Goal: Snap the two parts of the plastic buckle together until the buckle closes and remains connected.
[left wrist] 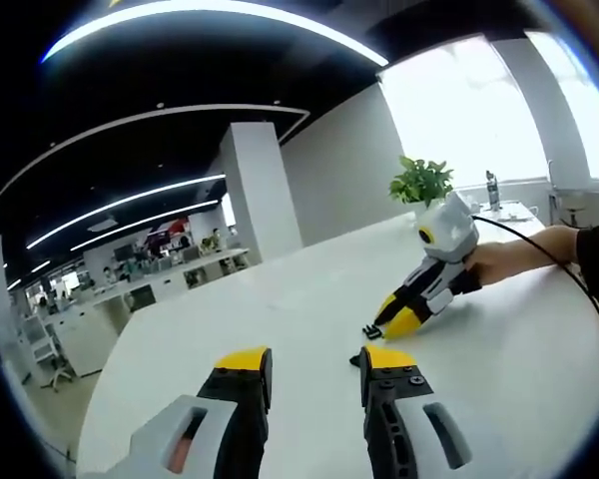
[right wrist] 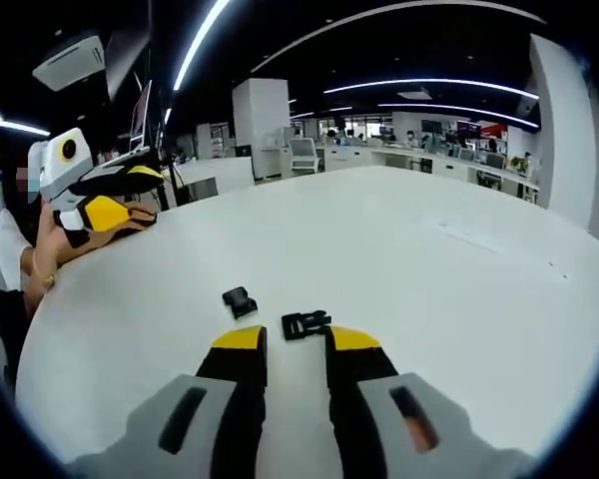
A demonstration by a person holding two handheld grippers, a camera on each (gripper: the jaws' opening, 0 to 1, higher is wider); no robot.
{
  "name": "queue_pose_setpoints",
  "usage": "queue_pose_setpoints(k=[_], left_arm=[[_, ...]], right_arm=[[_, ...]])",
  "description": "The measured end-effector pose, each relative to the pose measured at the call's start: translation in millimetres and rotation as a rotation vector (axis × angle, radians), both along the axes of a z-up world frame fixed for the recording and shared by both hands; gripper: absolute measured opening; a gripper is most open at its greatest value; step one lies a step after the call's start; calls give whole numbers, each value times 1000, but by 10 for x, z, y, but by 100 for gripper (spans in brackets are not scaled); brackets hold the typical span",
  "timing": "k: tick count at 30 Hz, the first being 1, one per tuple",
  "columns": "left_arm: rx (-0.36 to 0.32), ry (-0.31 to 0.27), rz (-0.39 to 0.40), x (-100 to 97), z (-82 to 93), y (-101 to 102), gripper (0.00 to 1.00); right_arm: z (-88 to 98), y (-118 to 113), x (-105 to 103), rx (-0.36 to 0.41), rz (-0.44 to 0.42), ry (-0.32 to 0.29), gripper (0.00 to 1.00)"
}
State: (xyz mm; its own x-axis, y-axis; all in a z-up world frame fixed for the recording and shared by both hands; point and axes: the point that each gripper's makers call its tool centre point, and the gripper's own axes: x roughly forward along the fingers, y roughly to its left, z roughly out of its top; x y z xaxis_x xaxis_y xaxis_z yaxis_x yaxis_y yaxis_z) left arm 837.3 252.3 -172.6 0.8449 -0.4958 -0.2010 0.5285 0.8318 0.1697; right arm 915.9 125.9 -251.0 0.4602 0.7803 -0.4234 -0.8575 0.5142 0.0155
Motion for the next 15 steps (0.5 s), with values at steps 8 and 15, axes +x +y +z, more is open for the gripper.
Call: queue_pose_setpoints(k=[8, 15], left_arm=[[4, -1, 0, -3, -1, -1, 36], [7, 2, -1, -5, -10, -3, 36]], right_arm=[[-14, 39, 38, -7, -1, -5, 24], [-10, 67, 67, -2, -8, -6, 24]])
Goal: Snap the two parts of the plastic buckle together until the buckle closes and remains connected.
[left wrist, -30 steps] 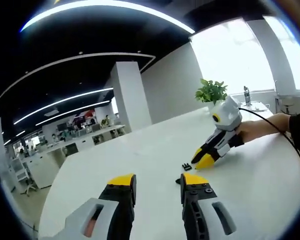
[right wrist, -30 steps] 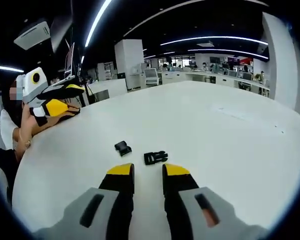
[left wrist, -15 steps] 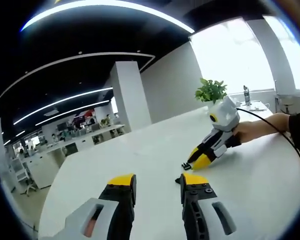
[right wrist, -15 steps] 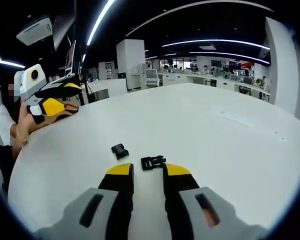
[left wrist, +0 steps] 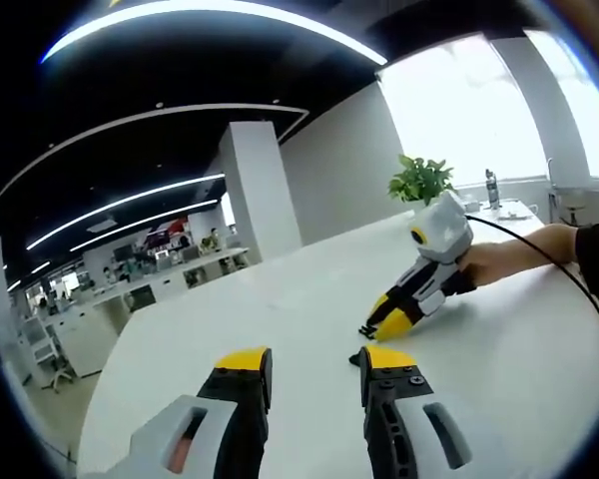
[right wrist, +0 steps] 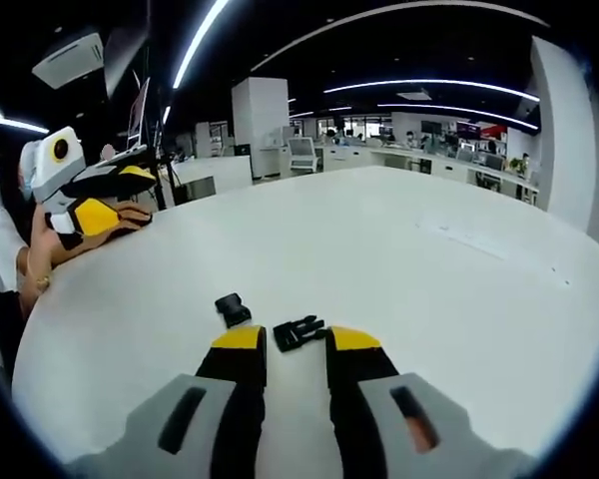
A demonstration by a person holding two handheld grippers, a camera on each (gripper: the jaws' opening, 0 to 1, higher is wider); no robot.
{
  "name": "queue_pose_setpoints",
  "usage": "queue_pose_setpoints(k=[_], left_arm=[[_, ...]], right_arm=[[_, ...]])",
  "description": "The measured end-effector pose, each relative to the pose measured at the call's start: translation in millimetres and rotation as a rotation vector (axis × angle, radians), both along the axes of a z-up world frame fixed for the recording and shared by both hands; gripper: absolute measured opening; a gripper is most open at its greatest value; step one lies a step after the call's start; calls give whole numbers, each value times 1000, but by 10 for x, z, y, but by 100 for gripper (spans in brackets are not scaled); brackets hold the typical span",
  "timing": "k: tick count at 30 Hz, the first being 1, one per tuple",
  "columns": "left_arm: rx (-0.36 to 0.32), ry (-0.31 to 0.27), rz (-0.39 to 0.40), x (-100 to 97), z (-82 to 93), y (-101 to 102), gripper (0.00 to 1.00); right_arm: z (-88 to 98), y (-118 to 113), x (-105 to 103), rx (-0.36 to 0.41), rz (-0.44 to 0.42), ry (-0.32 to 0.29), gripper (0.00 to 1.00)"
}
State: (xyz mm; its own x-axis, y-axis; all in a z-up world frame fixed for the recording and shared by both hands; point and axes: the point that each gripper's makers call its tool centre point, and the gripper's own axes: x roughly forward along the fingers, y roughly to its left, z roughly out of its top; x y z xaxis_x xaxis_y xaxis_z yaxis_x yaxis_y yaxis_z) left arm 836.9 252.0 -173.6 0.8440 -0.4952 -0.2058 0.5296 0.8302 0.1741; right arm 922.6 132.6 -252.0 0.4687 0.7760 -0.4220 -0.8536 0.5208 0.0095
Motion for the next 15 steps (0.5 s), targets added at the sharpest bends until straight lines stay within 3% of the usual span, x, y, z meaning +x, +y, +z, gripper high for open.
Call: queue_pose_setpoints(k=[15], left_arm=[[5, 6, -3, -5, -18, -10, 36]], right_arm=[[-14, 47, 30, 1, 8, -4, 22]])
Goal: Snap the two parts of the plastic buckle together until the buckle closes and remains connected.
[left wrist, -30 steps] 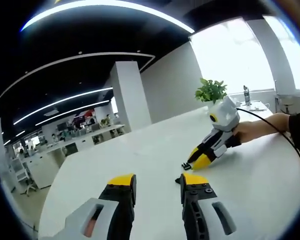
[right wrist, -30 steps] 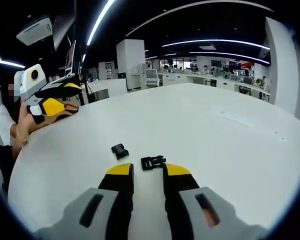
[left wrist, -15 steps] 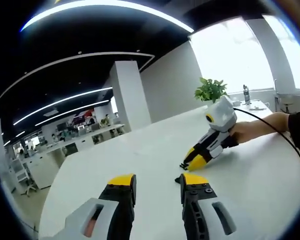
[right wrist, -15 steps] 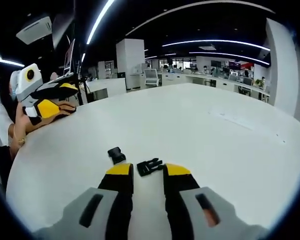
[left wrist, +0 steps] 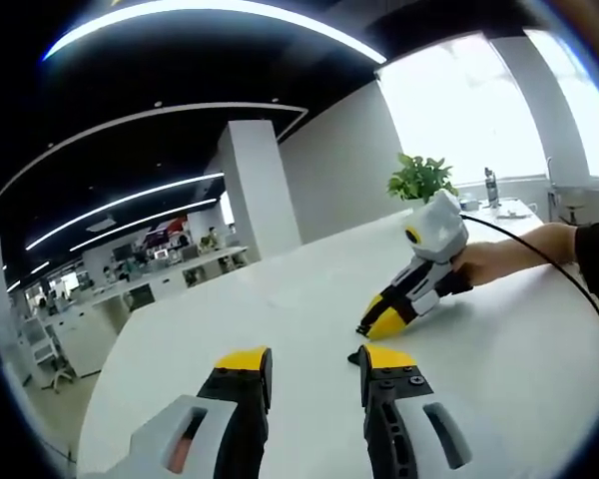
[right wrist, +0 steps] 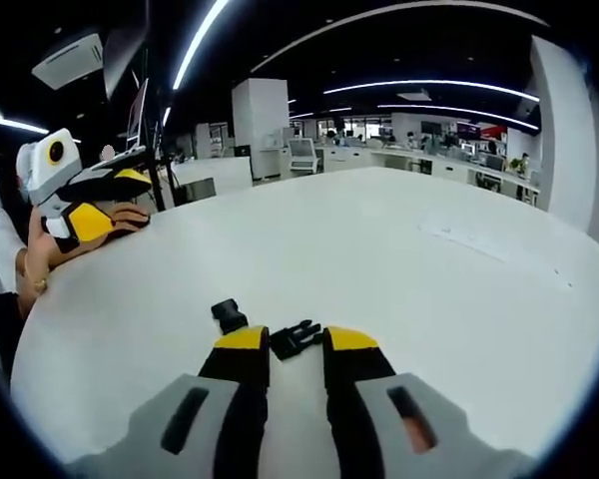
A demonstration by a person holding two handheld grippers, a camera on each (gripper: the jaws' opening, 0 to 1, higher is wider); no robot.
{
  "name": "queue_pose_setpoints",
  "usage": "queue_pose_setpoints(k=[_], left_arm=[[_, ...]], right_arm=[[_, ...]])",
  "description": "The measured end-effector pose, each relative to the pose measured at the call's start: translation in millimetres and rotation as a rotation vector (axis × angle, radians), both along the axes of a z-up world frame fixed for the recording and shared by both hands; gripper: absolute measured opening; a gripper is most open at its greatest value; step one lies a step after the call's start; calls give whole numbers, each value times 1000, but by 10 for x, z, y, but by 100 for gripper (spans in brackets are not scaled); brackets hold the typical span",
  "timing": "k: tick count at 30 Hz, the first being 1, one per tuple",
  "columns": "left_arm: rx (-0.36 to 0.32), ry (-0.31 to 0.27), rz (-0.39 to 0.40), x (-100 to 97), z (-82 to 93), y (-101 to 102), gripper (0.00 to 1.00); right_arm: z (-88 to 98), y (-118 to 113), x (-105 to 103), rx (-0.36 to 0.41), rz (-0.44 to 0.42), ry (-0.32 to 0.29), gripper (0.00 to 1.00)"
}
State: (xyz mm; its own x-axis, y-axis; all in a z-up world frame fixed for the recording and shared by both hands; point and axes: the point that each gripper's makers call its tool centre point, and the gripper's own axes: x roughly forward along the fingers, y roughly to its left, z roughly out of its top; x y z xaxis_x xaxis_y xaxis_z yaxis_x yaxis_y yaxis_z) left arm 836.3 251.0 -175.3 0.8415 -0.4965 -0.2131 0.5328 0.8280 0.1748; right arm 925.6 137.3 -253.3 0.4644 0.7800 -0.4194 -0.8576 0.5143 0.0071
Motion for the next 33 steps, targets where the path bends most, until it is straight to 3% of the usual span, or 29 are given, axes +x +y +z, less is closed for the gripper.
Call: queue_pose_setpoints(k=[15, 26, 33], left_arm=[[7, 6, -1, -1, -30, -17, 36], [12, 7, -2, -8, -42, -28, 36], [16, 10, -4, -9, -52, -34, 36]], right_arm=[[4, -51, -34, -24, 51, -27, 21], [-2, -164, -192, -66, 120, -51, 21], [9, -234, -168, -72, 99, -68, 23]])
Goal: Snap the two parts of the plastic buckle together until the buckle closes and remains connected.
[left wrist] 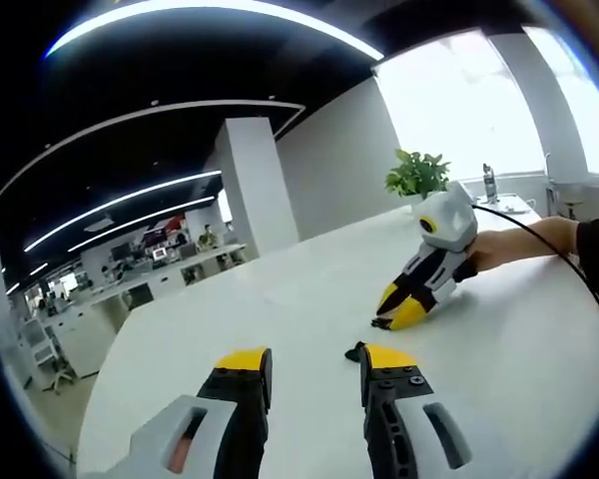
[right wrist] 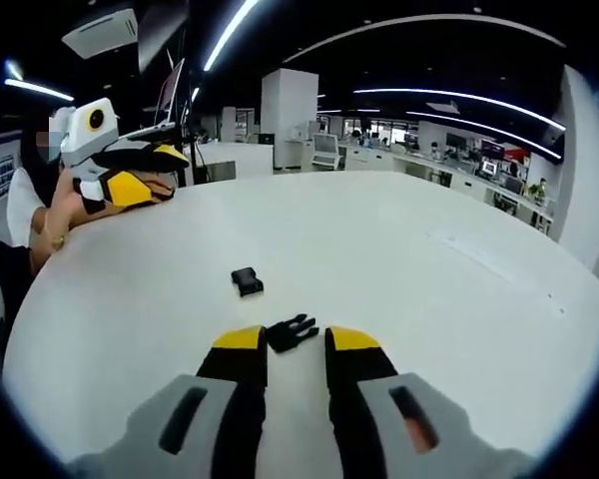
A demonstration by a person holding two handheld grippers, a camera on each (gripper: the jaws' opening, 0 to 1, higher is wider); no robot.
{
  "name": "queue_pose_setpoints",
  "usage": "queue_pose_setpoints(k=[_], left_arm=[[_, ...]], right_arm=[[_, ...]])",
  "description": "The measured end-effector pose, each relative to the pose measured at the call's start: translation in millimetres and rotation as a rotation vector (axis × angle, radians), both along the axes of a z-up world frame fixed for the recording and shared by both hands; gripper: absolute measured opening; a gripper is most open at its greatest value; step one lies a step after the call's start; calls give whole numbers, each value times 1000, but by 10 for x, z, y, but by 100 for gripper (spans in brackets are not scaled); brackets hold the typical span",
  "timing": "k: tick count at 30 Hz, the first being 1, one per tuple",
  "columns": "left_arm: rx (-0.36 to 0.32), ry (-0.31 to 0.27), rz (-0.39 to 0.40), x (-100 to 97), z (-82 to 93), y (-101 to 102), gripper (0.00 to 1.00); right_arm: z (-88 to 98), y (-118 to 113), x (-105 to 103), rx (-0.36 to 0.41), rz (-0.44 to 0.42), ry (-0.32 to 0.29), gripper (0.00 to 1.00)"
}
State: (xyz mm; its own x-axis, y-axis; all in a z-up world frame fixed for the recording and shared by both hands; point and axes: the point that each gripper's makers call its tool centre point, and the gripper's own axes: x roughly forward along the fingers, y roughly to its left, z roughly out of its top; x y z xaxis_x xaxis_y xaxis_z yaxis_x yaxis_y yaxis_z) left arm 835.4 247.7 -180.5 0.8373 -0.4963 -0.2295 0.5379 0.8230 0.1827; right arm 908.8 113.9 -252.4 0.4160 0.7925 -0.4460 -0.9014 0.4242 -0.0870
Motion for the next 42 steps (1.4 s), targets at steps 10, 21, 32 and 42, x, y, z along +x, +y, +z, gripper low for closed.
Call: queue_pose_setpoints(k=[10, 21, 32, 42], left_arm=[[1, 2, 1, 4, 0, 7, 36], [2, 7, 5, 4, -8, 17, 36], [4, 10, 4, 4, -19, 9, 36], [7, 15, 3, 5, -40, 3, 36]], right_arm=[[6, -96, 68, -11, -45, -19, 22], [6, 6, 91, 79, -105, 68, 21], [17, -58, 167, 68, -123, 31, 18], [12, -45, 205, 85, -126, 21, 14]])
